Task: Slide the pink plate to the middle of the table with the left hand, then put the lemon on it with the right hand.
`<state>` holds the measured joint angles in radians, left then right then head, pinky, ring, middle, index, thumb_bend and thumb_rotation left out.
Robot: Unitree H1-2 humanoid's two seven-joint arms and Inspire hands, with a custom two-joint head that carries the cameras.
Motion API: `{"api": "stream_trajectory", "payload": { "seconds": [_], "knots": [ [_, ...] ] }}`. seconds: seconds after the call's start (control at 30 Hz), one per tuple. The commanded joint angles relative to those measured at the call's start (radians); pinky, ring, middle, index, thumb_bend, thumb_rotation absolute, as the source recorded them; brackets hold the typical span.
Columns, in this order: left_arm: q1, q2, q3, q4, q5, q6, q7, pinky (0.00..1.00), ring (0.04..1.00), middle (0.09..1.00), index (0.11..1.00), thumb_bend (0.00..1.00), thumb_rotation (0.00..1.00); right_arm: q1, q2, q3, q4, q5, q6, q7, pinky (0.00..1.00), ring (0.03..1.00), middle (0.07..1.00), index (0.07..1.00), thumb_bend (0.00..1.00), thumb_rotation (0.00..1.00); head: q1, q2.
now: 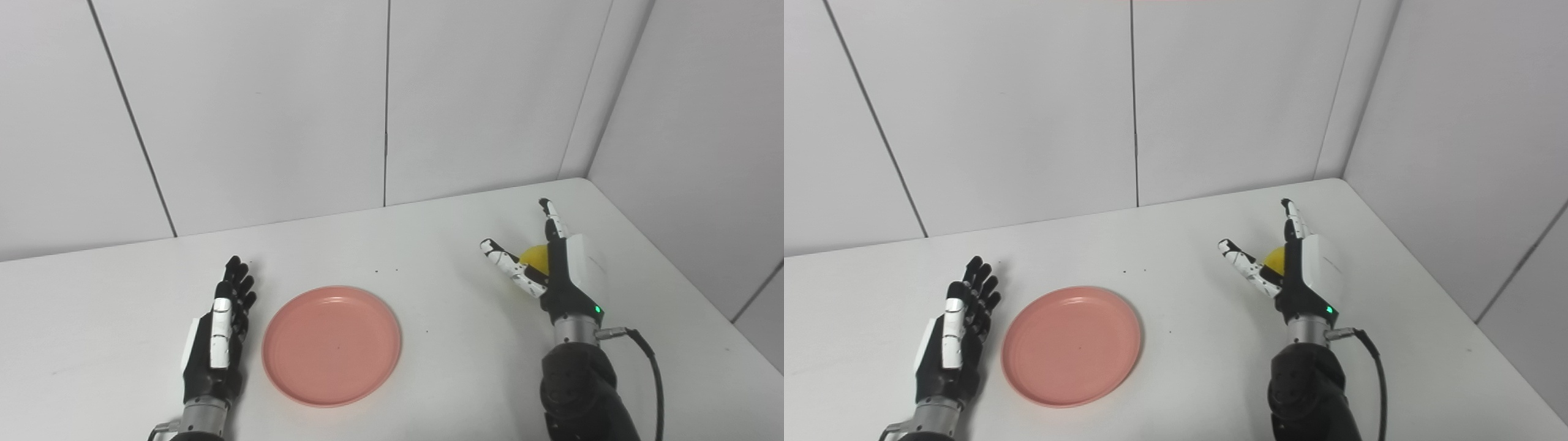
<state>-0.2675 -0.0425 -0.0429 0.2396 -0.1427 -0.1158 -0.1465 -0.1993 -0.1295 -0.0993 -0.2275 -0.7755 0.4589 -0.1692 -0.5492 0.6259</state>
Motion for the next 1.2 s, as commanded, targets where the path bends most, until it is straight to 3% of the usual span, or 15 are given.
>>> {"api": "stream_trajectory", "payload": {
  "seconds": [0.0, 0.17, 0.33, 0.5, 0.83, 1.17],
  "knots": [
    [0.035, 0.027, 0.009, 0.054, -0.012, -0.032, -0.026, 1.00, 0.997, 1.000, 1.000, 0.66, 1.00, -0.051, -0.011, -0.023, -0.024, -0.044, 0.011, -0.002, 0.85, 0.906, 0.922, 0.935, 0.84, 0.63, -0.016, -0.009],
    [0.033, 0.036, 0.014, 0.064, -0.030, -0.023, -0.045, 1.00, 0.994, 1.000, 1.000, 0.66, 1.00, -0.078, -0.011, -0.079, 0.008, -0.105, 0.011, 0.048, 0.86, 0.906, 0.927, 0.944, 0.89, 0.44, -0.074, -0.019],
    [0.030, 0.042, 0.018, 0.072, -0.042, -0.022, -0.046, 0.99, 0.981, 0.988, 0.992, 0.64, 1.00, -0.100, -0.008, -0.131, 0.041, -0.137, 0.011, 0.112, 0.88, 0.921, 0.937, 0.951, 0.92, 0.37, -0.087, -0.020],
    [0.026, 0.050, 0.020, 0.079, -0.047, -0.026, -0.054, 0.99, 0.984, 0.991, 0.994, 0.61, 1.00, -0.108, -0.050, -0.110, 0.113, -0.129, 0.010, 0.131, 0.90, 0.924, 0.936, 0.950, 0.94, 0.31, -0.092, -0.020],
    [0.032, 0.052, 0.026, 0.061, -0.053, -0.011, -0.059, 0.99, 0.986, 0.993, 0.993, 0.60, 1.00, -0.125, -0.089, -0.071, 0.212, -0.061, 0.010, 0.175, 0.91, 0.942, 0.946, 0.956, 0.93, 0.31, -0.106, -0.020],
    [0.042, 0.051, 0.022, 0.044, -0.054, -0.011, -0.063, 0.99, 0.984, 0.992, 0.992, 0.58, 1.00, -0.139, -0.118, -0.022, 0.315, 0.029, 0.003, 0.103, 0.86, 0.910, 0.920, 0.921, 0.90, 0.25, -0.104, -0.019]
  ]
}}
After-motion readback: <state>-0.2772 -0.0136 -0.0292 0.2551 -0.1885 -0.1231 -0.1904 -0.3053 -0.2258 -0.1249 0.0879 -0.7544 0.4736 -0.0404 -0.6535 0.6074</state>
